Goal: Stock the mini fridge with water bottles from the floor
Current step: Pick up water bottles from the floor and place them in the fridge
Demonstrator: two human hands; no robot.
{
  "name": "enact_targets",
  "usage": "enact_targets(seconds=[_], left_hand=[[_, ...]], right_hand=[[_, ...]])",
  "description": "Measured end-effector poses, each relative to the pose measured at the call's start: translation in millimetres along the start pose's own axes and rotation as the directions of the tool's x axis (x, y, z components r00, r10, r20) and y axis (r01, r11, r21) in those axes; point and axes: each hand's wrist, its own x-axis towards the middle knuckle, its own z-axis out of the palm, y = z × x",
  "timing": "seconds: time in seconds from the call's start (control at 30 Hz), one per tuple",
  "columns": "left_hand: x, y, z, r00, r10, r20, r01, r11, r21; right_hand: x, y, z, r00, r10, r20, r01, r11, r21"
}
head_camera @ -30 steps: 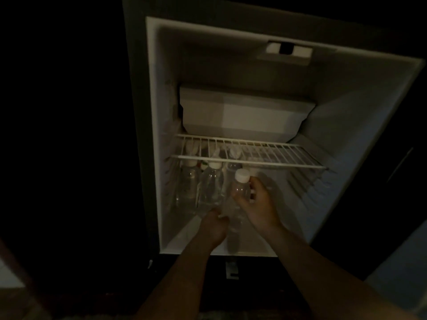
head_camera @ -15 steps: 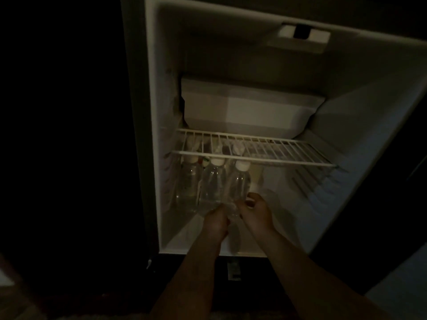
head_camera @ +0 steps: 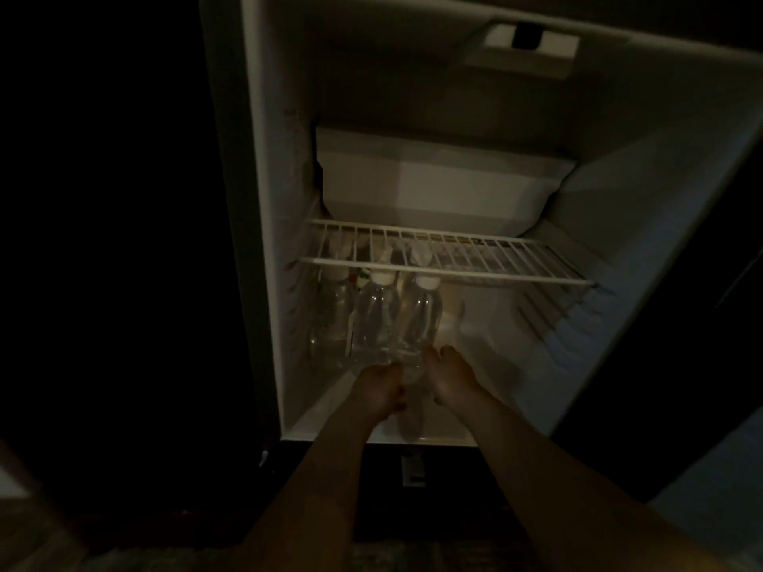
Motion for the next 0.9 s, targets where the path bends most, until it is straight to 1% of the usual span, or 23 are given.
enact_targets(seconds=[0.07,0.13,0.23,0.33,0.4,0.43,0.5,0.57,0.63,0.73,0.83,0.9], left_hand=[[-6.5,0.1,-10.2,0.999,0.047,0.000,-0.047,0.985,0.168],[-11.5,-0.1,-23.1,0.990,0.141,-0.009,-0.130,0.933,0.336],[-30.5,6.2,-43.1,0.977,0.213,0.028,-0.195,0.822,0.535],[-52.9,18.3,-63.6,0.975,0.220,0.032,-0.179,0.697,0.694],[-72.0,26.6,-75.8,0.975,0.217,0.055,-0.183,0.632,0.753],[-81.8,31.7,-81.4,0.973,0.225,0.054,-0.177,0.575,0.799],[-102.4,41.3,-94.8,0.972,0.234,0.000,-0.113,0.469,0.876],[-122.4,51.4,-107.8,0.970,0.240,-0.036,-0.062,0.391,0.918],[-144.5,58.7,-119.4,0.965,0.259,-0.043,-0.042,0.314,0.949],[-178.0,65.4,-134.6,0.970,0.232,-0.072,0.028,0.190,0.981],[-209.7,64.4,-151.2,0.981,0.165,-0.099,0.088,0.077,0.993],[-231.6,60.3,-165.7,0.987,0.128,-0.092,0.085,0.061,0.995]], right_hand=[[-5.6,-2.3,-1.7,0.998,0.032,0.055,-0.026,0.994,-0.105],[-12.3,-7.0,-5.3,0.996,0.015,0.088,0.000,0.987,-0.162],[-21.3,-18.8,-8.7,0.992,-0.056,0.111,0.078,0.975,-0.210],[-33.8,-35.0,-11.6,0.978,-0.094,0.185,0.134,0.967,-0.215],[-45.1,-47.4,-14.4,0.960,-0.148,0.239,0.207,0.947,-0.247],[-52.2,-55.0,-15.8,0.948,-0.169,0.269,0.243,0.931,-0.273],[-70.8,-71.8,-16.5,0.923,-0.205,0.327,0.314,0.892,-0.326],[-92.3,-90.5,-16.4,0.891,-0.268,0.366,0.401,0.844,-0.357],[-114.7,-108.2,-15.1,0.856,-0.339,0.390,0.492,0.767,-0.412],[-150.4,-134.4,-12.8,0.805,-0.419,0.421,0.588,0.656,-0.473],[-181.1,-156.2,-9.3,0.742,-0.434,0.511,0.663,0.585,-0.467],[-199.8,-170.1,-5.6,0.694,-0.405,0.596,0.704,0.556,-0.442]])
